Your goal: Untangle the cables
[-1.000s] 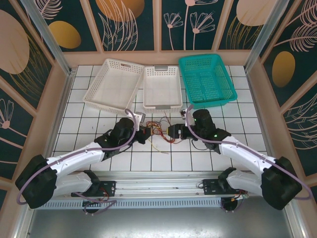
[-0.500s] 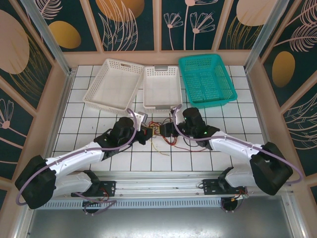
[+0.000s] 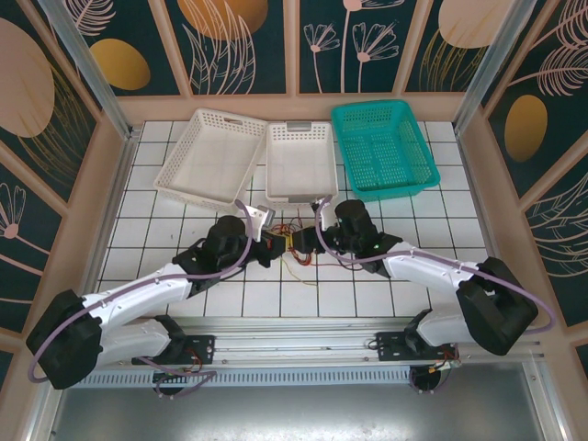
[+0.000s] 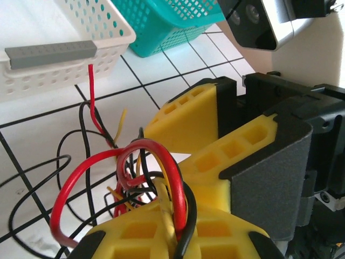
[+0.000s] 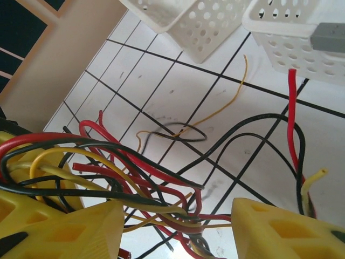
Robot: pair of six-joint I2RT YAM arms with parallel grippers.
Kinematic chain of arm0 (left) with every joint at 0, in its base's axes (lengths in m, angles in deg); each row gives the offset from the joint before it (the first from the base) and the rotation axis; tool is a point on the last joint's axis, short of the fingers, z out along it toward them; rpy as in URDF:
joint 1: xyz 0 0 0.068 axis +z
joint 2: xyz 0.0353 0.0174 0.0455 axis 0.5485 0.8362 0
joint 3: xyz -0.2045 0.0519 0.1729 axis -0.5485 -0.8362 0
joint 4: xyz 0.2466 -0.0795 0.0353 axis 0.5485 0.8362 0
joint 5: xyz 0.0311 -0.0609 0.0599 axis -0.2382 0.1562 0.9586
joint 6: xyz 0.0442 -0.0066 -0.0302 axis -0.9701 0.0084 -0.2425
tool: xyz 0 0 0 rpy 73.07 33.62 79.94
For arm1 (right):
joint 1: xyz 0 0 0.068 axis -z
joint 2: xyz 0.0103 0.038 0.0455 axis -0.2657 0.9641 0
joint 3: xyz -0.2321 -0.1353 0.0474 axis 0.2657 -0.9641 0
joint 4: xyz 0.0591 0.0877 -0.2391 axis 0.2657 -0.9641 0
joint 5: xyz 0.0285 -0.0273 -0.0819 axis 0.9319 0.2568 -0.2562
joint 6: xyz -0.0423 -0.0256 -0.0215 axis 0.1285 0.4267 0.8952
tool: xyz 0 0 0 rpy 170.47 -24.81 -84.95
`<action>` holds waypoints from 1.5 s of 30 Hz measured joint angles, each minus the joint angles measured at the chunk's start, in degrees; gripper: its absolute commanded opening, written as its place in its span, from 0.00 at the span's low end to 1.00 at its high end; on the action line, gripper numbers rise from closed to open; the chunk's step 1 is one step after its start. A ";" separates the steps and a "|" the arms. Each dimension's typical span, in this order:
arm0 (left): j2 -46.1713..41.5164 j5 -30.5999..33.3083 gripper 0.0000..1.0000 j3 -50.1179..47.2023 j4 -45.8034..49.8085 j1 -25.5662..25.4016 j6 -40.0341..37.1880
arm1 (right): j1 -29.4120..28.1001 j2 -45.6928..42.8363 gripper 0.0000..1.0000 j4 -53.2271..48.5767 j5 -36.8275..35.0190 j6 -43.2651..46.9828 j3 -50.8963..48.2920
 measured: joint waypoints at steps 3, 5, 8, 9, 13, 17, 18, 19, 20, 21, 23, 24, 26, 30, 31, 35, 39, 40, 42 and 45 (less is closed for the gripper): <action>-1.07 -0.28 0.00 -0.02 -0.04 0.00 0.02 | -0.17 -1.51 0.57 0.68 -0.24 1.18 -0.81; -1.92 -0.74 0.00 -0.07 -0.50 0.00 0.13 | -0.42 -2.64 0.57 1.46 -0.46 1.88 -1.68; -3.45 -1.05 0.00 -0.74 -1.55 0.00 0.68 | -0.57 -3.89 0.57 2.73 -0.59 2.73 -3.41; -3.93 -1.03 0.00 -1.14 -1.95 0.00 0.92 | -0.59 -4.13 0.57 3.06 -0.57 2.89 -4.00; -5.95 -1.20 0.00 -3.30 -4.76 0.00 2.29 | -0.66 -6.36 0.58 4.87 -0.66 3.13 -8.41; -5.88 -2.75 0.00 -4.83 -8.07 0.00 4.11 | -0.68 -7.23 0.58 7.67 -0.85 2.84 -11.02; -5.60 -3.19 0.00 -5.05 -8.94 0.00 4.48 | -0.70 -7.15 0.58 8.48 -0.87 2.73 -10.99; -5.33 -3.69 0.00 -5.18 -9.64 0.00 4.81 | -0.87 -6.93 0.58 9.68 -0.98 2.67 -10.97; -4.94 -4.22 0.00 -5.22 -10.45 0.00 5.22 | -1.11 -6.56 0.58 10.75 -1.09 2.67 -10.91; -4.70 -4.57 0.00 -5.25 -11.13 0.00 5.55 | -1.49 -5.95 0.57 11.52 -1.29 2.64 -10.73; -4.46 -5.20 0.00 -5.31 -12.26 0.00 6.10 | -2.19 -4.59 0.54 12.59 -1.95 2.54 -10.34; -4.39 -5.53 0.00 -5.33 -12.72 0.00 6.32 | -2.49 -4.09 0.44 13.07 -2.29 2.54 -10.21; -4.37 -5.79 0.00 -5.40 -13.33 0.00 6.58 | -2.82 -3.54 0.30 13.99 -2.86 2.32 -9.99; -4.94 -5.70 0.00 -5.40 -13.09 0.00 6.64 | -3.17 -3.50 0.08 14.16 -4.87 2.67 -8.98; -5.44 -5.44 0.00 -5.40 -12.66 0.00 6.49 | -3.17 -3.52 0.02 14.16 -5.18 2.80 -8.76; -8.98 -2.93 0.05 -5.38 -7.87 0.00 5.01 | -3.17 -3.82 0.00 13.66 -5.53 3.30 -7.69; -12.00 -1.62 0.50 -5.38 -4.83 -0.04 3.65 | 0.04 -4.70 0.00 13.57 -3.56 0.83 -7.63; -12.81 -1.55 0.59 -5.38 -4.79 -0.04 3.61 | 2.14 -4.81 0.00 13.79 -3.04 -0.50 -8.04; -13.92 -1.62 0.71 -5.40 -4.83 -0.04 3.98 | 6.25 -5.14 0.00 14.23 -1.77 -3.37 -9.09; -14.95 -2.54 0.77 -6.60 -6.88 -0.04 4.83 | 9.60 -5.68 0.00 14.32 0.61 -7.02 -9.60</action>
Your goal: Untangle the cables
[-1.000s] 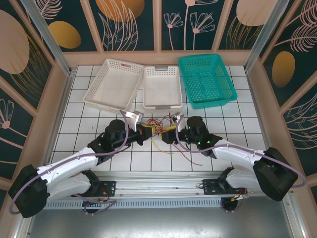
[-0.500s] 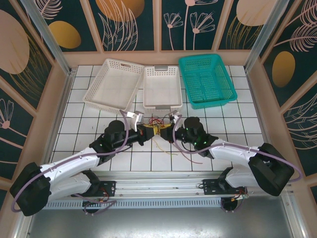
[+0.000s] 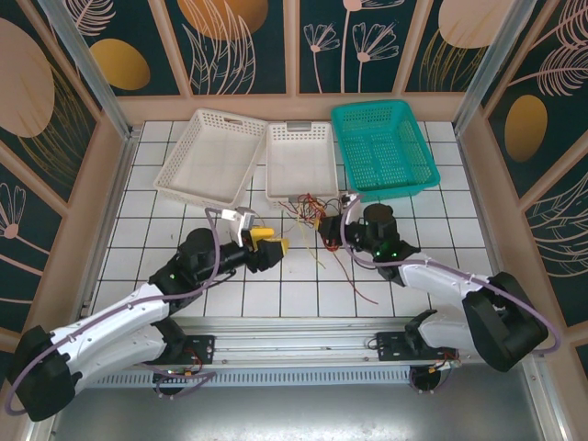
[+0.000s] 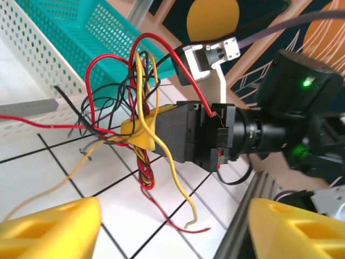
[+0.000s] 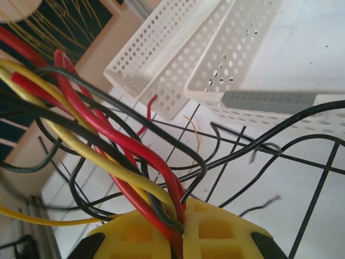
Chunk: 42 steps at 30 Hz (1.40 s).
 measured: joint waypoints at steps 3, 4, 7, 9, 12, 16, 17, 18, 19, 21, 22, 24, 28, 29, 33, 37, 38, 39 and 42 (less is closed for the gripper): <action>-0.20 -1.73 0.79 -2.86 -3.52 0.00 1.40 | 0.59 -1.14 0.00 0.83 3.19 -3.43 0.02; -0.07 -2.40 0.79 -3.91 -4.74 0.00 1.99 | 0.68 -1.70 0.00 1.01 4.17 -4.68 0.09; 0.74 -4.37 0.79 -6.43 -8.07 0.00 3.34 | 0.90 -3.34 0.00 0.94 5.97 -8.63 1.05; 1.46 -5.20 0.80 -7.10 -9.60 0.00 3.89 | 0.98 -4.66 0.00 0.76 6.58 -10.99 2.29; 2.45 -6.54 0.80 -7.15 -11.65 0.00 4.04 | 1.05 -6.47 0.00 0.50 7.43 -14.80 4.92; 4.52 -8.13 0.81 -6.93 -13.97 0.00 3.76 | 1.05 -6.86 0.00 -1.40 8.00 -19.56 10.01; 5.09 -8.41 0.81 -6.91 -14.43 0.00 3.67 | 1.07 -6.86 0.00 -1.66 8.15 -20.74 10.93; 5.79 -8.81 0.82 -6.86 -15.04 -0.02 3.58 | 1.36 -6.84 0.00 -2.03 8.57 -21.92 11.87; 6.47 -9.07 0.82 -6.82 -15.56 -0.07 3.43 | 1.66 -6.82 0.00 -2.45 9.09 -22.95 12.68; 7.87 -9.25 0.83 -6.47 -16.65 -0.46 2.89 | 2.36 -6.34 0.00 -2.75 9.68 -25.14 14.12; 8.63 -9.25 0.83 -6.14 -16.96 -0.79 2.60 | 2.62 -5.75 0.00 -2.75 10.19 -26.25 14.97; 10.32 -9.18 0.84 -5.22 -17.44 -1.75 1.81 | 2.69 -4.39 0.00 -2.71 11.06 -28.22 16.33; 13.44 -8.74 0.85 -3.13 -18.64 -3.45 0.20 | 2.51 -2.14 0.00 -2.25 12.79 -31.45 17.18; 14.01 -8.59 0.86 -2.75 -19.04 -3.65 -0.09 | 2.49 -1.70 0.00 -2.25 13.09 -31.95 17.20; 15.98 -7.26 0.88 -1.11 -20.17 -3.89 -1.05 | 1.49 -0.46 0.00 -2.21 13.51 -33.48 17.29; 18.45 -5.88 0.88 0.98 -20.68 -3.89 -1.86 | 0.04 -0.17 0.00 -1.40 14.10 -34.91 17.53; 19.06 -5.73 0.87 1.44 -20.96 -3.89 -1.97 | -0.17 -0.11 0.00 -1.27 14.19 -35.21 17.84; 19.45 -5.73 0.87 1.73 -21.07 -3.89 -2.08 | -0.39 -0.09 0.00 -0.92 14.27 -35.56 18.14; 20.61 -5.70 0.82 2.34 -21.53 -3.89 -2.45 | -0.83 -0.07 0.00 -0.11 14.29 -35.89 19.06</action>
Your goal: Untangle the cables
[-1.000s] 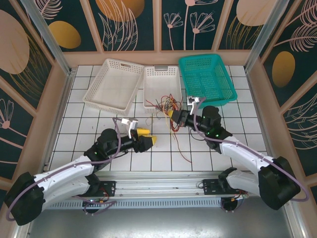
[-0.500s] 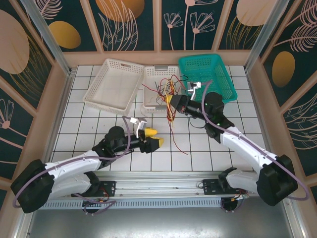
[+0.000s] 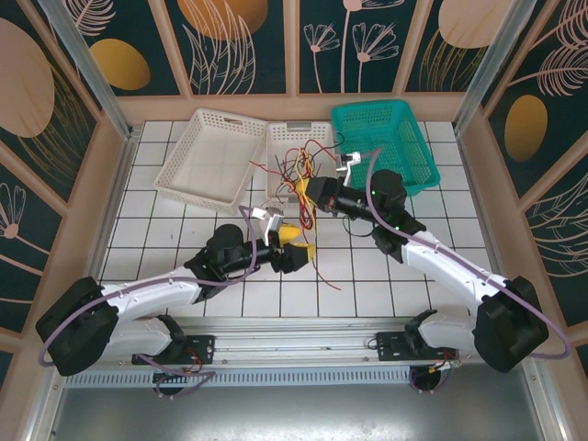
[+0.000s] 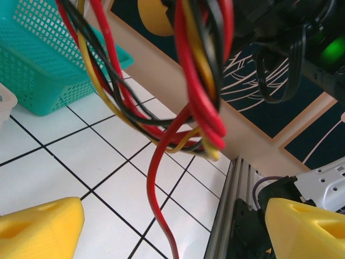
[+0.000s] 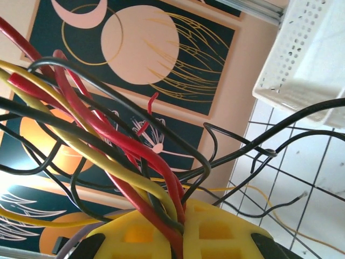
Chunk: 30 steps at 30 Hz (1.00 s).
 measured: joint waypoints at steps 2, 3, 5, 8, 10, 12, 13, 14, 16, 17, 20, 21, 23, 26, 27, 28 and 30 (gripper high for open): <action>0.52 0.00 0.77 0.17 -0.02 0.00 -0.11 | -0.17 -0.02 0.00 0.50 0.02 -0.26 0.26; 0.66 0.00 0.72 0.17 -0.02 -0.02 -0.28 | -0.26 -0.02 0.00 0.72 0.02 -0.39 0.28; 0.81 0.11 0.57 0.20 0.00 -0.04 -0.31 | -0.39 -0.02 0.00 0.85 0.02 -0.85 0.28; 0.81 0.33 0.22 0.20 0.02 -0.04 -0.55 | -0.48 -0.02 0.00 0.83 0.04 -1.01 0.28; 0.81 0.70 0.01 0.20 0.09 -0.04 -0.92 | -0.46 -0.11 0.00 0.46 -0.02 -0.72 0.31; 0.70 0.87 0.00 0.20 0.22 -0.04 -1.22 | -0.44 -0.55 0.00 -0.72 -0.07 -0.20 0.31; 0.52 1.05 0.00 0.20 0.46 -0.04 -1.31 | -0.33 -0.94 0.00 -1.36 -0.20 0.28 0.31; 0.28 1.09 0.00 0.20 0.76 -0.04 -1.31 | -0.26 -1.31 0.00 -1.88 -0.31 0.63 0.31; -1.01 1.29 0.00 0.07 1.84 -0.04 -1.31 | 0.39 -2.60 0.00 -3.63 -0.72 1.95 0.24; -1.79 1.38 0.00 -0.22 2.05 -0.04 -1.33 | 0.85 -3.30 0.00 -4.33 -1.03 2.38 0.09; -5.49 2.14 0.00 -2.21 2.69 -0.04 -1.31 | 3.17 -5.57 0.00 -5.90 -1.70 3.96 -1.55; -6.86 2.60 0.00 -3.04 2.71 -0.04 -1.31 | 4.07 -6.10 0.00 -6.58 -1.79 4.50 -2.32; -9.27 3.37 0.00 -4.46 2.93 -0.04 -1.27 | 5.42 -6.40 0.00 -7.82 -1.84 5.14 -3.93; -12.24 4.37 0.00 -6.29 3.85 -0.04 -1.05 | 6.21 -6.10 0.00 -9.68 -1.77 5.84 -6.40; -12.90 4.61 0.00 -6.73 4.39 -0.04 -0.96 | 6.21 -5.75 0.00 -10.14 -1.73 6.23 -6.97; -13.38 4.94 0.00 -7.10 5.03 -0.04 -0.85 | 6.21 -5.29 0.00 -10.38 -1.62 6.43 -7.41; -13.94 5.66 0.00 -7.67 6.14 -0.04 -0.63 | 6.21 -4.42 0.00 -10.54 -1.46 6.84 -8.13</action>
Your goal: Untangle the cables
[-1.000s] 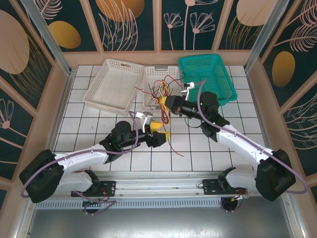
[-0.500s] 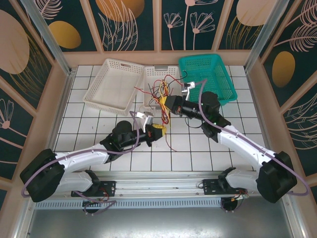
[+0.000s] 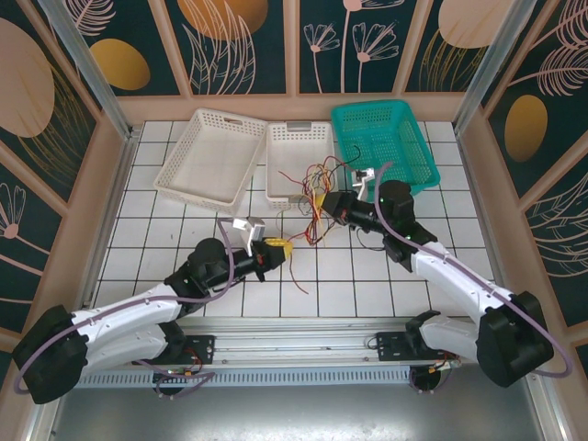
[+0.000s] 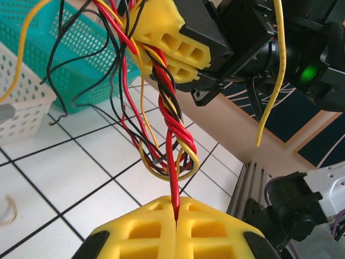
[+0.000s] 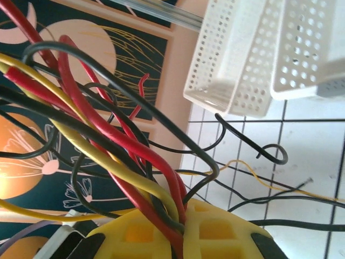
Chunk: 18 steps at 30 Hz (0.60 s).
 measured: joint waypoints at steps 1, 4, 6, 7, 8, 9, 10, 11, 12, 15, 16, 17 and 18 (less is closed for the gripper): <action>-0.09 0.37 0.00 -0.11 0.50 0.00 0.20 | 0.00 0.55 0.00 -0.04 0.15 0.26 -0.48; 0.02 1.25 0.00 -0.15 1.81 0.00 0.57 | 0.00 1.92 0.00 -0.20 0.15 1.14 -1.86; 0.63 1.55 0.00 -0.15 2.23 0.00 0.83 | 0.00 2.71 0.00 -0.28 0.13 1.55 -2.43; 1.25 1.68 0.00 -0.15 2.49 -0.02 0.87 | 0.04 3.10 0.01 -0.28 0.11 1.88 -2.62; 1.75 1.70 0.00 -0.15 2.62 -0.02 0.90 | 0.11 3.43 0.02 -0.35 0.11 2.25 -2.80; 2.49 1.81 0.00 -0.13 2.80 -0.07 1.03 | 0.17 3.76 0.02 -0.42 0.09 2.60 -2.95; 3.08 1.90 0.00 -0.13 2.97 -0.13 1.09 | 0.20 4.04 0.02 -0.50 0.04 2.86 -3.13; 3.54 1.92 0.00 -0.11 3.04 -0.17 1.20 | 0.22 4.20 0.04 -0.48 0.00 3.04 -3.37; 4.11 1.95 0.00 -0.07 3.04 -0.22 1.31 | 0.22 4.37 0.07 -0.50 0.04 3.39 -3.74; 5.88 2.14 0.00 0.48 3.21 -0.22 1.70 | 0.28 4.98 0.20 -0.63 0.22 4.13 -4.66; 6.47 2.32 0.00 0.70 3.26 -0.22 1.75 | 0.37 5.14 0.26 -0.74 0.35 4.35 -4.98; 6.86 2.60 0.00 0.85 3.37 -0.22 1.79 | 0.50 5.22 0.30 -0.76 0.35 4.85 -5.31; 7.26 2.97 0.00 1.09 3.43 -0.22 1.92 | 0.66 5.27 0.35 -0.96 0.37 5.35 -5.66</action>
